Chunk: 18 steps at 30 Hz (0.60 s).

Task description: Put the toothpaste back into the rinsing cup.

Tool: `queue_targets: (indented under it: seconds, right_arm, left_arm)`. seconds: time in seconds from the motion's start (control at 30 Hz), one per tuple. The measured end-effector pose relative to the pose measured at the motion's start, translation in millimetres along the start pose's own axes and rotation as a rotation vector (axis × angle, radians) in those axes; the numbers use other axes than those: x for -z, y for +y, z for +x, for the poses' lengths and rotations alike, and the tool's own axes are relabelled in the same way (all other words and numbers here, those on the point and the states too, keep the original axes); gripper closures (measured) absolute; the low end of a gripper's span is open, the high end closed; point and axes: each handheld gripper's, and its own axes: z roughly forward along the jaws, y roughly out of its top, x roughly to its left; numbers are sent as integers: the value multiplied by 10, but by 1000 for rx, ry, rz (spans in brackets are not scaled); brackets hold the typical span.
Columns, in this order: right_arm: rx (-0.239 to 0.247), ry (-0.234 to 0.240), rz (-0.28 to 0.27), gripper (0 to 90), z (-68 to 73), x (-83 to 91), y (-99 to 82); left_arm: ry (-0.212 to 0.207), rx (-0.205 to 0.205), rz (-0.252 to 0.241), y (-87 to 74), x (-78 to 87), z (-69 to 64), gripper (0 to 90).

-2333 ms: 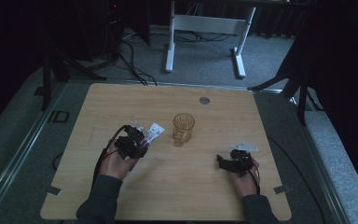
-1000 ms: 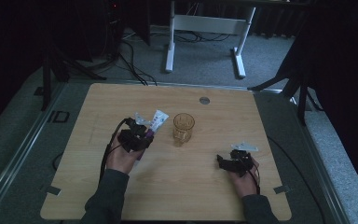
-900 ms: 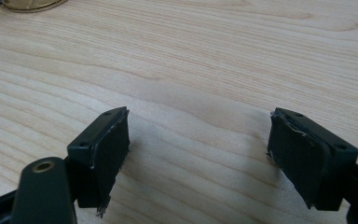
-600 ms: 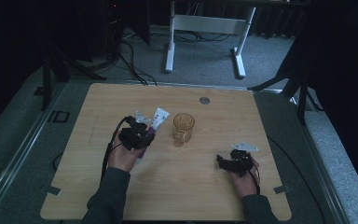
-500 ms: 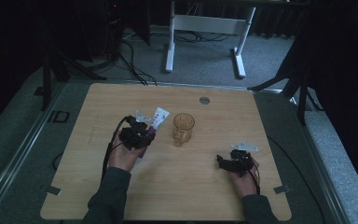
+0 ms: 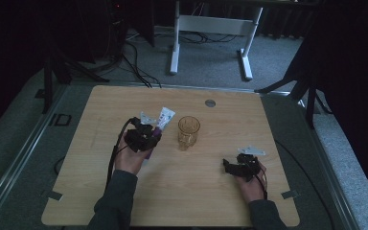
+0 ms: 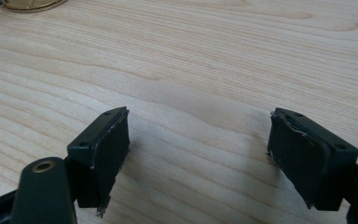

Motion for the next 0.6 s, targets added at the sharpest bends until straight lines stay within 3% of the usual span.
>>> queue_targets:
  seconds: [0.27,0.6]
  right_arm:
    - [0,0,0,205,0,0,0]
    - [0,0,0,205,0,0,0]
  left_arm:
    - [4,0,-45,0,7,15,728]
    - [15,9,-63,14,-2,34,729]
